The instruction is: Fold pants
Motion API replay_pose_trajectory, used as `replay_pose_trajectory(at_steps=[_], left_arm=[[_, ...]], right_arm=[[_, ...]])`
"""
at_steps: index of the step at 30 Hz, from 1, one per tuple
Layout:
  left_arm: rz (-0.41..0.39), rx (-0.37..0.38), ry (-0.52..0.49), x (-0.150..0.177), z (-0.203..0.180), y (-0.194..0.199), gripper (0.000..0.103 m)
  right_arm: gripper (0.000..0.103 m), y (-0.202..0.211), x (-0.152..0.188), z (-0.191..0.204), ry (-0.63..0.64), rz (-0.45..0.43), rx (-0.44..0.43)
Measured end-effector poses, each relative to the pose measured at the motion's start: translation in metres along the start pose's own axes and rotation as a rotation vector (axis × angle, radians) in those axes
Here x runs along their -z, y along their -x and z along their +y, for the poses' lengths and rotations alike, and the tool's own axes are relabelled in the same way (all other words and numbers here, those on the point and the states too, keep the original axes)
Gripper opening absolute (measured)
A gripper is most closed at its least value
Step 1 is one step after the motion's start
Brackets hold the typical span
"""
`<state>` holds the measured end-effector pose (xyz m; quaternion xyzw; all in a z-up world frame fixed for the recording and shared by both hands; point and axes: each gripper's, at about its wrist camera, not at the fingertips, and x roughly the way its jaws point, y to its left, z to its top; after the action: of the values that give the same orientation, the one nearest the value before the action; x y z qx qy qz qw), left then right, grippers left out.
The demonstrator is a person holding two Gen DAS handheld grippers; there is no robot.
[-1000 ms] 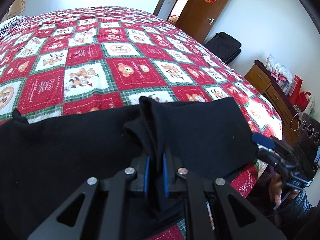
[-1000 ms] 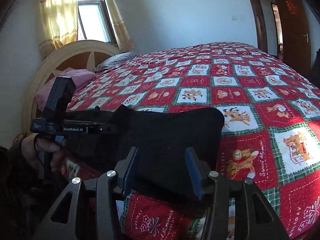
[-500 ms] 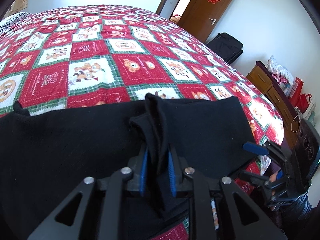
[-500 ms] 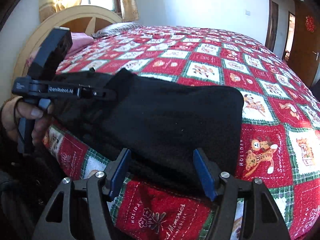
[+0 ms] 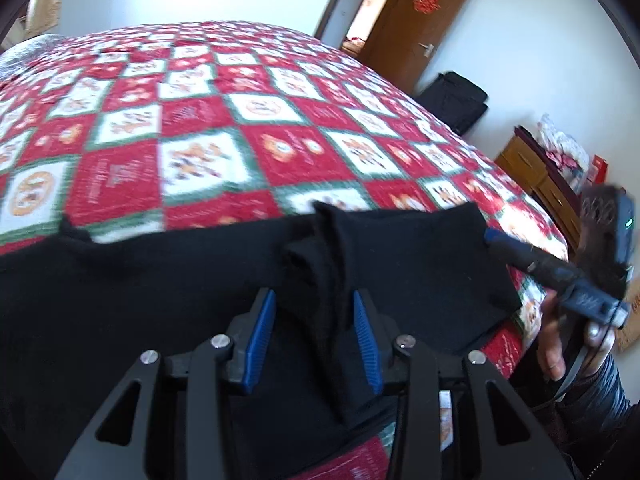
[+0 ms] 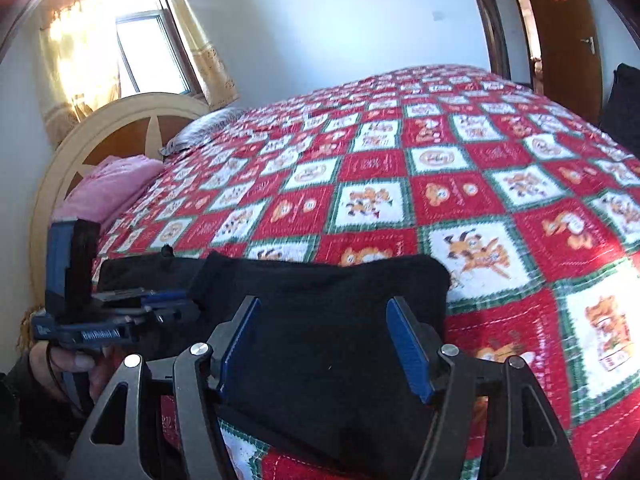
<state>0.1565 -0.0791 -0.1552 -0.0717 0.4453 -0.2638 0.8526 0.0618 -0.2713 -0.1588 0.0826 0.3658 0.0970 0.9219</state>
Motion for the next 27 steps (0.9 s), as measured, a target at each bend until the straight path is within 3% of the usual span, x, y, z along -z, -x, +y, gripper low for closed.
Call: replay_pose_trajectory(at_steps=[2,7,11,16,20,23,24,25,26,27], left_arm=[[-0.019,-0.017,0.024,-0.001,0.015,0.012,0.046],[-0.070,-0.094,0.074,0.003,0.046,0.040,0.050],[-0.102,-0.178,0.085,0.007,0.070,0.064,0.050],[-0.135,-0.237,0.128,0.012,0.093,0.085,0.060],[-0.139,-0.239,0.143,0.019,0.104,0.092,0.060],[-0.140,-0.237,0.154,0.024,0.112,0.096,0.062],[-0.142,-0.236,0.161,0.025,0.115,0.097,0.062],[-0.145,-0.232,0.169,0.026,0.120,0.100,0.062],[-0.150,-0.231,0.178,0.028,0.124,0.103,0.062],[-0.157,-0.231,0.189,0.030,0.129,0.106,0.062]], right_arm=[[0.066,-0.018,0.006,-0.009,-0.028,0.072,0.015],[0.066,-0.003,0.000,0.000,-0.018,0.022,0.010],[0.066,-0.001,-0.003,0.035,0.032,0.026,-0.041],[0.066,-0.028,-0.004,0.103,0.100,0.101,-0.053],[0.066,-0.061,0.002,0.146,0.171,0.137,0.054],[0.066,-0.080,0.005,0.152,0.172,0.171,0.122],[0.063,-0.085,0.005,0.151,0.166,0.173,0.150],[0.050,-0.088,0.005,0.151,0.173,0.164,0.182],[0.045,-0.088,0.004,0.151,0.187,0.154,0.207],[0.027,-0.085,0.004,0.152,0.196,0.149,0.199]])
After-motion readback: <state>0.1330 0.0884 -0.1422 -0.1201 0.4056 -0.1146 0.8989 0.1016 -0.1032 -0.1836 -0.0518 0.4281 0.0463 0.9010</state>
